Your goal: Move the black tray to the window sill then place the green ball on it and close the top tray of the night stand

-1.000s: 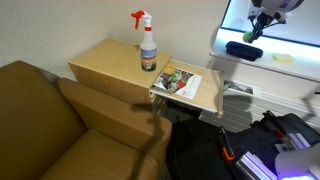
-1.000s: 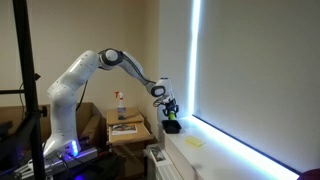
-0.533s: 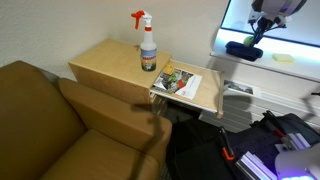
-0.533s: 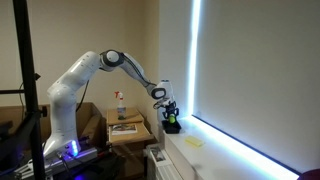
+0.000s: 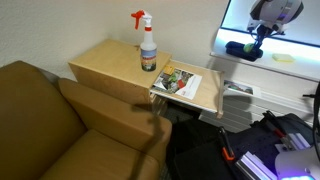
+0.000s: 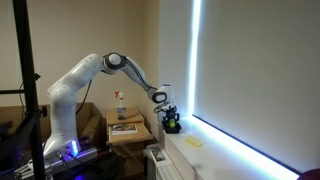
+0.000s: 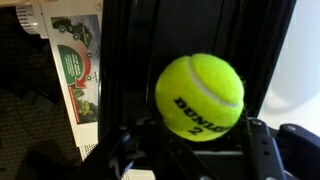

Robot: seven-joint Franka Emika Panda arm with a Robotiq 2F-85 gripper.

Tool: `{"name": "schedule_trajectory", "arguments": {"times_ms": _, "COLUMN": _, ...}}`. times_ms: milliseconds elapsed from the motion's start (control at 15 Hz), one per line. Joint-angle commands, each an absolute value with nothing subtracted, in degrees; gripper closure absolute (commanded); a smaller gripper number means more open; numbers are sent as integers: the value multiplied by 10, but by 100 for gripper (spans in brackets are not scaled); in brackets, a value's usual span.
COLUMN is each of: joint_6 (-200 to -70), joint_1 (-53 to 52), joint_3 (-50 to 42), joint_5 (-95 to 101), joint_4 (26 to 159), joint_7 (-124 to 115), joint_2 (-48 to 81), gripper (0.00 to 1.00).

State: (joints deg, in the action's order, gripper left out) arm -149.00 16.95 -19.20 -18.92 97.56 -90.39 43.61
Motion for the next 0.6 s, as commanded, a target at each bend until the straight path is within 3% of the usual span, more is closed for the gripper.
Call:
{"name": "schedule_trajectory", "arguments": {"times_ms": 0, "joint_6": -1461, "joint_1": 177, "joint_3": -194, "joint_5": -182, "joint_4": 942, "joint_7": -920, "joint_2": 461, "gripper": 64}}
{"name": "schedule_trajectory", "arguments": {"times_ms": 67, "joint_6": -1458, "joint_1": 175, "joint_3": -198, "joint_5": -180, "joint_4": 936, "joint_7": -930, "joint_2": 469, "gripper": 64}}
{"name": "schedule_trajectory", "arguments": {"times_ms": 133, "joint_6": -1454, "joint_1": 173, "joint_3": -202, "joint_5": -177, "joint_4": 929, "joint_7": -939, "joint_2": 476, "gripper": 28}}
{"name": "schedule_trajectory", "arguments": {"times_ms": 200, "joint_6": -1451, "joint_1": 175, "joint_3": -203, "joint_5": -176, "joint_4": 922, "joint_7": -944, "joint_2": 482, "gripper": 12}}
{"name": "schedule_trajectory", "arguments": {"times_ms": 333, "joint_6": -1458, "joint_1": 173, "joint_3": -213, "joint_5": -172, "joint_4": 904, "joint_7": -971, "joint_2": 499, "gripper": 2}}
{"name": "schedule_trajectory", "arguments": {"times_ms": 533, "joint_6": -1458, "joint_1": 171, "joint_3": -224, "joint_5": -163, "joint_4": 886, "joint_7": -1000, "joint_2": 512, "gripper": 0}}
